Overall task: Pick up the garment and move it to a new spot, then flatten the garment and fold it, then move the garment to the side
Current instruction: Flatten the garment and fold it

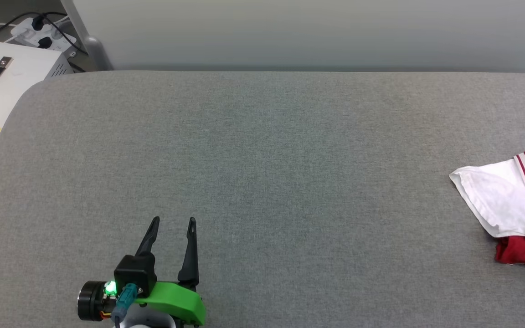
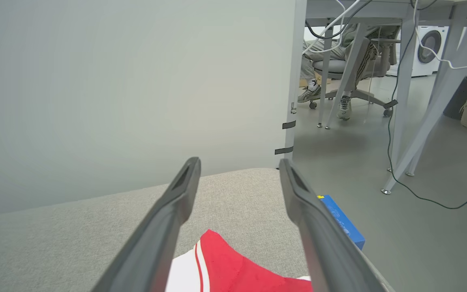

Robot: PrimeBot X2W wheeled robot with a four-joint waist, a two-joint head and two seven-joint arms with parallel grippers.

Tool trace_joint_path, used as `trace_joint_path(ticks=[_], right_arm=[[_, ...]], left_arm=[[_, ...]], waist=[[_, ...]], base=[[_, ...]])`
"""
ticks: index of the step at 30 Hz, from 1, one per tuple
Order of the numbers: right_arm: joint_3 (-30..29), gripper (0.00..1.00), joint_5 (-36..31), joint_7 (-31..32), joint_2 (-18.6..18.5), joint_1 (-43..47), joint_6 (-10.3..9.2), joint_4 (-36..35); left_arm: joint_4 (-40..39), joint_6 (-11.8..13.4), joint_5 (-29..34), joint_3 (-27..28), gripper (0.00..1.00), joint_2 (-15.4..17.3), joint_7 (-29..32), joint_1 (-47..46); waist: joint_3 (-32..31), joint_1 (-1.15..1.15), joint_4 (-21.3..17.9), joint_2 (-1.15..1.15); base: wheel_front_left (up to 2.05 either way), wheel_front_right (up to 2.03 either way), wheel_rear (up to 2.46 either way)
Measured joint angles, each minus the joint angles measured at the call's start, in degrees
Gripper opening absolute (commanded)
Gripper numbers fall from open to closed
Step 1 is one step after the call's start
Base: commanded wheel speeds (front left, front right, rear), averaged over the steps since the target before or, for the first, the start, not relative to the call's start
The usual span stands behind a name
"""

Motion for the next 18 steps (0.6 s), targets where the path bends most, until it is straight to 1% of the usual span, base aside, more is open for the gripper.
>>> trace_joint_path(ticks=[2, 3, 6, 9, 11, 14, 16, 18], right_arm=[[2.14, 1.0, -2.66, 3.11, -0.68, -1.63, 0.0, -3.89], [3.88, 1.0, -3.68, 5.73, -1.31, -2.61, 0.0, -6.1], [9.48, 1.0, -4.04, 14.28, -3.21, -4.58, 0.0, -11.24], [15.8, 1.0, -3.44, 24.25, -5.69, -5.84, 0.0, -13.76], [20.3, 1.0, -1.27, 32.25, -7.76, -6.77, 0.0, -13.85], [25.63, 1.0, 2.08, 42.0, -11.23, -8.22, 0.0, -13.07], [27.94, 1.0, 4.36, 46.87, -12.96, -9.51, 0.0, -11.8], [30.16, 1.0, 6.69, 51.13, -13.88, -10.95, 0.0, -9.71]], left_arm=[[-0.16, 0.14, 0.0, -0.03, 1.0, 0.0, 0.0, -0.01], [-0.3, 0.15, 0.0, -0.04, 1.0, 0.01, 0.0, -0.01], [-0.68, 0.16, 0.0, -0.2, 1.0, 0.0, 0.0, -0.09], [-1.14, 0.16, 0.0, -0.48, 1.0, 0.0, 0.0, -0.31], [-1.42, 0.15, 0.0, -0.74, 1.0, 0.0, 0.0, -0.97], [-2.01, 0.16, -0.01, -1.19, 1.0, 0.0, 0.0, -2.11], [-2.37, 0.19, -0.04, -1.41, 1.0, 0.0, 0.0, -2.77], [-2.6, 0.41, -0.12, -1.68, 1.0, 0.0, 0.0, -3.3]], waist=[[0.23, 0.0, 0.12, 0.0], [0.39, 0.0, 0.2, 0.0], [0.92, 0.0, 0.48, 0.0], [1.64, 0.0, 0.86, 0.0], [2.29, 0.0, 1.22, 0.0], [3.38, 0.0, 1.81, 0.0], [4.15, 0.0, 2.24, 0.0], [5.1, 0.0, 2.72, 0.0]], base=[[0.0, 0.0, 0.0], [0.0, 0.0, 0.0], [0.0, 0.0, 0.0], [0.0, 0.0, 0.0], [0.0, 0.0, 0.0], [0.0, 0.0, 0.0], [0.0, 0.0, 0.0], [0.0, 0.0, 0.0]])
